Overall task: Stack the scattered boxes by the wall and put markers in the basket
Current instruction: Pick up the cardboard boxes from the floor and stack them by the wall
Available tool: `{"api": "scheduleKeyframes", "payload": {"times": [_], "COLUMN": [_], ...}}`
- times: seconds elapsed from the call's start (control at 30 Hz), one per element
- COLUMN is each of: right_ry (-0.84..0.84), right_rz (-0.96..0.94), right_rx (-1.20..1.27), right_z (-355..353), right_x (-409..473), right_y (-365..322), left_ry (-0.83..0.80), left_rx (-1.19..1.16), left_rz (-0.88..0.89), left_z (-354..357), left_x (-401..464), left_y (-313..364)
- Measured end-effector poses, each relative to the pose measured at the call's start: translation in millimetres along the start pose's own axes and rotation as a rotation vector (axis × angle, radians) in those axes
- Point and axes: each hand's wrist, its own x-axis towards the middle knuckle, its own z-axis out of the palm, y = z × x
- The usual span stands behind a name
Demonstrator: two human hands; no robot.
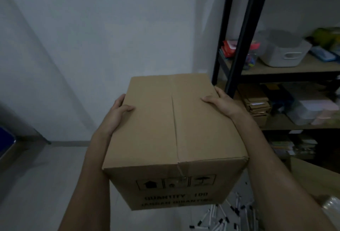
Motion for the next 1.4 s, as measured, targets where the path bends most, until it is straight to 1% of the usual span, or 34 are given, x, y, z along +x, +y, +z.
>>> {"api": "scheduleKeyframes", "payload": {"times": [0.2,0.37,0.57,0.67,0.77,0.9,1.0,1.2,1.4], "right_ry": [-0.01,0.001,0.067,0.081,0.077,0.09,0.134,0.097,0.142], "right_rz": [-0.071,-0.056,-0.081,-0.073,-0.056,-0.023,-0.001,0.034,0.032], "right_rx": [0.012,-0.004,-0.012,0.015,0.051,0.072,0.033,0.051,0.027], "right_z": [4,19,40,53,72,101,121,164,207], "right_x": [60,116,158,175,188,217,238,294,345], "right_y": [-32,-48,-87,-88,-75,-33,15,183,336], "left_ry": [0.012,-0.011,-0.051,-0.062,-0.09,-0.105,-0.103,-0.133,-0.145], "left_rx": [0.016,0.001,-0.01,0.002,0.016,0.021,-0.024,-0.013,0.019], "left_rz": [0.04,0.042,0.061,0.098,0.099,0.081,0.048,0.014,-0.016], "left_z": [-2,-11,-29,-40,-51,-62,-57,-30,-14], "left_x": [56,119,185,214,237,268,290,326,357], "left_y": [19,26,52,57,43,-17,-81,-258,-419]}}
